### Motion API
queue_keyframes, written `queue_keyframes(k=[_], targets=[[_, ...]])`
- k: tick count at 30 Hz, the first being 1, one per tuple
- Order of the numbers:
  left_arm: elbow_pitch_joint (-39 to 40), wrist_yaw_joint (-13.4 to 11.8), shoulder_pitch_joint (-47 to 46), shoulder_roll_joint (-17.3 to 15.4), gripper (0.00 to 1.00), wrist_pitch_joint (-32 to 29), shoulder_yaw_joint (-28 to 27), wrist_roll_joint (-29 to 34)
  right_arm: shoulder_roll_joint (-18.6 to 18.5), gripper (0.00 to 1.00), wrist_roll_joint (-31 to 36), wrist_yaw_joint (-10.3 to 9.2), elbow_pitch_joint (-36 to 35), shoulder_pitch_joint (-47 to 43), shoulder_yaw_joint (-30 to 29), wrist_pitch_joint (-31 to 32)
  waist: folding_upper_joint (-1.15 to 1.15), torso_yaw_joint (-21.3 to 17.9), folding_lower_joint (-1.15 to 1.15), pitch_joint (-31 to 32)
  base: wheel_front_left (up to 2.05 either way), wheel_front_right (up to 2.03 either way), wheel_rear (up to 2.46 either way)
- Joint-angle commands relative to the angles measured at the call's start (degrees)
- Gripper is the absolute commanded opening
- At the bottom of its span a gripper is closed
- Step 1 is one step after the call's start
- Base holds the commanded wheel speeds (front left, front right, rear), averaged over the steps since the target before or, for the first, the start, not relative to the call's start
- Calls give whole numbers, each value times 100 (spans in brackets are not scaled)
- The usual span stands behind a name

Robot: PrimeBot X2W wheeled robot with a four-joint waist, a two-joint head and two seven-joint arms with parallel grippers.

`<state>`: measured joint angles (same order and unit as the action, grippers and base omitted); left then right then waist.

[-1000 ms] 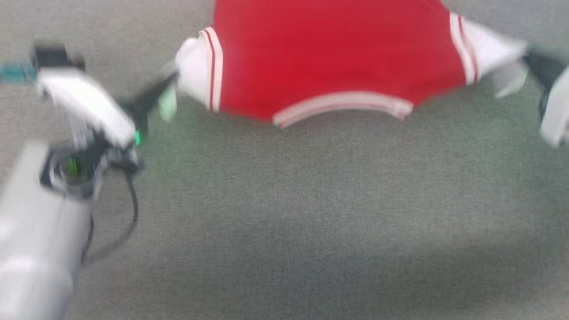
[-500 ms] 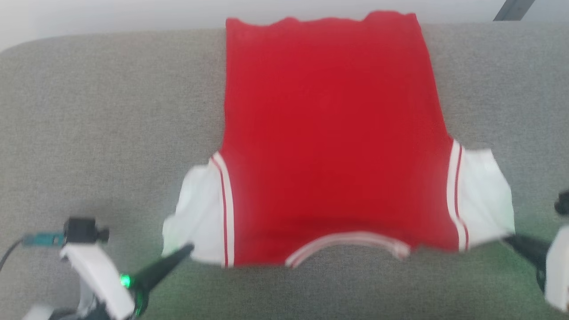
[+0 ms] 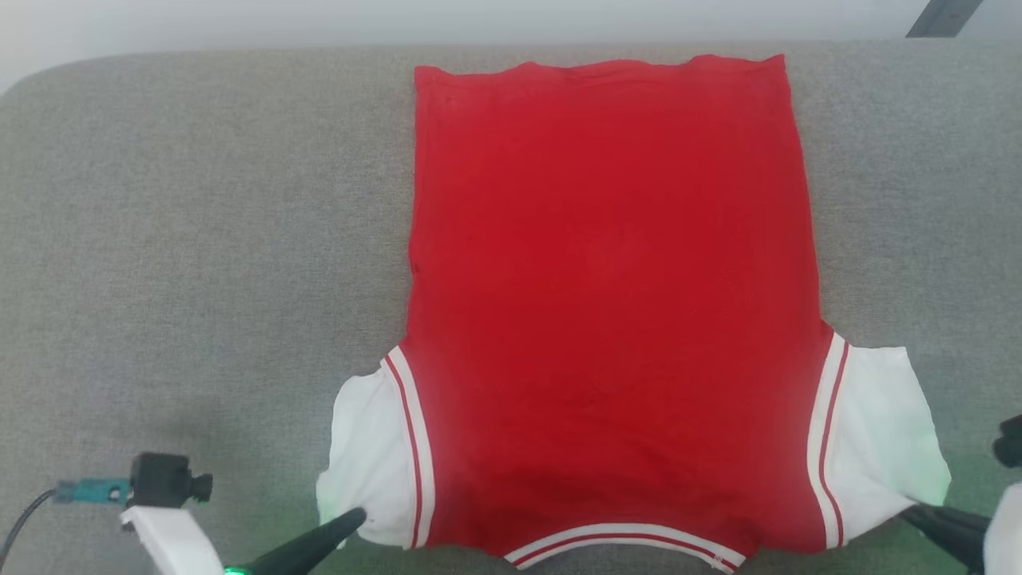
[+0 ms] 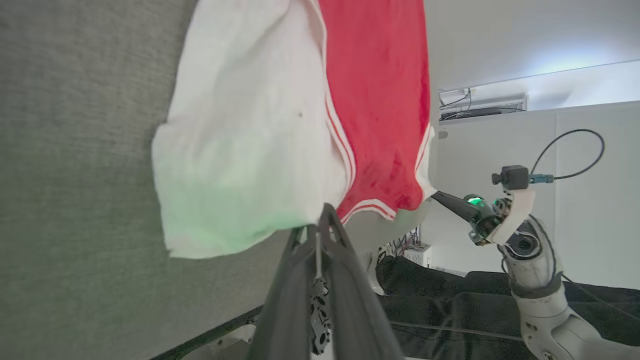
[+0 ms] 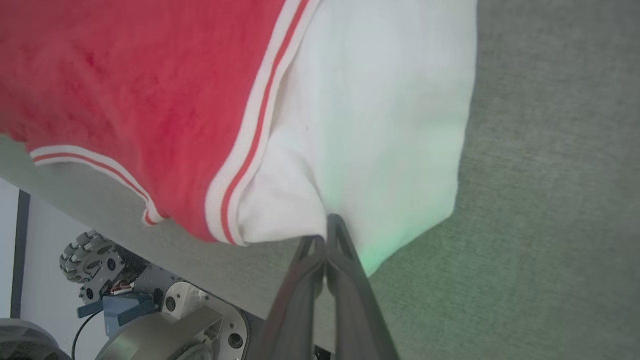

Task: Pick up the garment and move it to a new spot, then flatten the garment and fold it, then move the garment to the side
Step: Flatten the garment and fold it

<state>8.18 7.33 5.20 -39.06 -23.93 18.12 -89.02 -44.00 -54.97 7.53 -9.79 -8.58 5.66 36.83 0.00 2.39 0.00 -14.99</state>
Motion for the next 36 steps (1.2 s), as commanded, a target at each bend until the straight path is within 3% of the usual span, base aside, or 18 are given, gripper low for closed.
queue_keyframes(k=[1, 6, 12, 13, 14, 15, 16, 21, 28, 31, 32, 36], targets=[[-93, 21, -97, -3, 0, -34, 24, 55, 28, 0, 65, -9, 3, 40, 0, 62, 0, 1, 0, -19, 0, 0, 0], [-813, 21, -620, 289, 0, -149, 351, 335, 233, 0, 663, -9, 311, 338, 227, 360, 0, -32, 0, -165, 0, 0, 0], [-1407, 19, -1051, 575, 0, 1, 653, 699, 413, 0, 1135, -10, 710, 687, 620, 253, 0, -81, 0, -344, 0, 0, 0], [-1467, 16, -1085, 583, 0, 32, 683, 768, 405, 10, 1181, -10, 716, 727, 698, 233, 0, -92, 0, -367, 0, 0, 0], [-1524, 16, -1114, 589, 0, 79, 724, 842, 401, 43, 1236, -10, 709, 774, 718, 144, 0, -99, 0, -386, 0, 0, 0], [-1567, 7, -1140, 598, 0, 148, 744, 918, 393, 87, 1264, -11, 691, 801, 707, 89, 0, -109, 0, -409, 0, 0, 0], [-1591, 3, -1160, 637, 0, 213, 754, 936, 351, 100, 1289, -12, 645, 805, 699, 62, 0, -116, 0, -428, 0, 0, 0], [-1472, 3, -1198, 697, 0, 422, 843, 906, 177, 100, 1082, -9, 17, 775, 115, 98, 0, -81, 0, -531, 0, 0, 0], [-1056, 5, -1331, 674, 0, 617, 1034, 977, -174, 100, 714, -8, -814, 1369, -1167, 980, 0, 224, 0, -837, 0, 0, 0], [-914, 9, -1526, 697, 0, 669, 1148, 1021, -119, 100, 811, -9, -494, 2337, -1436, 1256, 0, 427, 0, -1054, 0, 0, 0], [-844, 9, -1688, 723, 0, 680, 1256, 1058, 42, 100, 1067, -8, -54, 3166, -1447, 1360, 0, 590, 0, -1225, 0, 0, 0], [-813, 9, -1967, 789, 0, 763, 1454, 1101, 356, 100, 1733, -5, 961, 4720, -992, 1608, 0, 885, 0, -1501, 0, 0, 0]])
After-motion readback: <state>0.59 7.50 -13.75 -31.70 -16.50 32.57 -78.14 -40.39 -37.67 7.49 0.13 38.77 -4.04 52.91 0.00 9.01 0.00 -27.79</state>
